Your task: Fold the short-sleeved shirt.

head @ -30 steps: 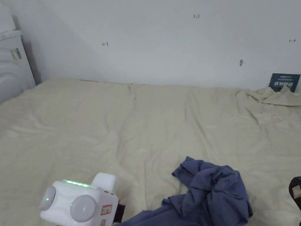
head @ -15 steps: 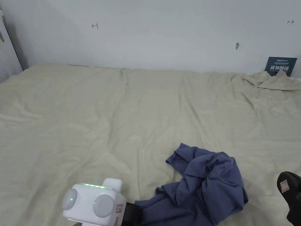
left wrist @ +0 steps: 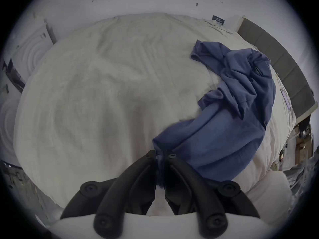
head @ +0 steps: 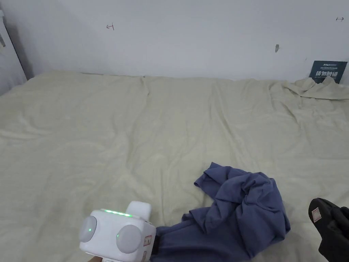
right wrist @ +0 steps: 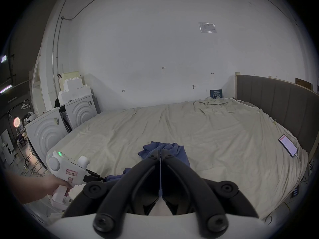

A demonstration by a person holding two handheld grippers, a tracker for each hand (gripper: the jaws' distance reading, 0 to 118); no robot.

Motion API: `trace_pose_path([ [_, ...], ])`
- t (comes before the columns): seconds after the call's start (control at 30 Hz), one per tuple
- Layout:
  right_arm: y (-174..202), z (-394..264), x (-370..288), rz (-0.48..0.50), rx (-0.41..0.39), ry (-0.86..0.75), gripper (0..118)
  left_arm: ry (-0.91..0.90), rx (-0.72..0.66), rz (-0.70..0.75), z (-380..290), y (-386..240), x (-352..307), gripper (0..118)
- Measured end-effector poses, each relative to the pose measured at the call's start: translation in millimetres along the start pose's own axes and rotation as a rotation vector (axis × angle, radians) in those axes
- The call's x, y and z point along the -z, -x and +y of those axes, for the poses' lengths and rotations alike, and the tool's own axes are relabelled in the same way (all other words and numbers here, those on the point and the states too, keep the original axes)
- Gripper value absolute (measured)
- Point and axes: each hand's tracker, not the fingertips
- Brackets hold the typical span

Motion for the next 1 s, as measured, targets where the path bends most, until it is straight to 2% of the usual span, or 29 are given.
trace_pose_path([
  [0.07,-0.9,3.3,2.7,0.006,0.004,-0.002,4,-0.076,0.032,0.009,-0.7,0.1,-9.6,8],
  [0.17,-3.6,20.8,20.5,0.053,-0.008,0.000,4,-0.153,-0.055,-0.056,-4.1,8.2,-26.6,8],
  [0.2,-3.4,31.7,32.8,0.084,-0.032,0.001,4,-0.171,-0.086,-0.081,-5.7,11.6,-30.3,8],
  [0.23,-0.7,44.9,50.8,0.108,-0.094,0.020,4,-0.192,-0.114,-0.096,-7.7,14.0,-33.5,8],
  [0.3,3.8,70.8,97.3,0.185,-0.203,0.125,4,-0.203,-0.127,-0.118,-9.3,17.3,-35.3,8],
  [0.33,5.5,82.1,121.3,0.229,-0.234,0.184,4,-0.206,-0.129,-0.120,-11.2,17.7,-35.6,8],
  [0.4,8.5,93.4,177.7,0.276,-0.217,0.358,4,-0.217,-0.145,-0.132,-14.4,17.9,-33.9,8],
  [0.47,12.4,101.1,236.7,0.254,-0.244,0.512,4,-0.211,-0.161,-0.155,-17.6,17.9,-31.3,8],
  [0.53,17.2,96.3,286.3,0.191,-0.345,0.666,4,-0.203,-0.178,-0.167,-19.7,18.0,-29.0,8],
  [0.63,23.8,79.1,336.9,0.099,-0.456,0.807,5,-0.194,-0.183,-0.173,-19.8,20.6,-24.6,8],
  [0.67,23.6,73.2,350.7,0.082,-0.455,0.822,15,-0.196,-0.184,-0.173,-19.6,21.7,-23.8,8],
  [0.73,13.8,62.3,380.7,0.068,-0.398,0.888,96,-0.192,-0.191,-0.176,-17.6,25.2,-21.9,8],
  [0.77,11.6,55.3,393.5,0.071,-0.346,0.941,118,-0.189,-0.194,-0.179,-16.7,26.7,-21.0,8],
  [0.83,8.3,40.2,404.5,0.060,-0.325,1.005,118,-0.191,-0.192,-0.180,-16.1,27.3,-20.6,8],
  [0.9,6.9,26.1,419.5,0.058,-0.358,0.998,118,-0.190,-0.181,-0.179,-15.5,27.0,-18.5,8],
  [1.0,0.2,6.6,423.9,-0.020,-0.401,1.035,118,-0.177,-0.157,-0.170,-16.4,24.3,-13.4,8],
])
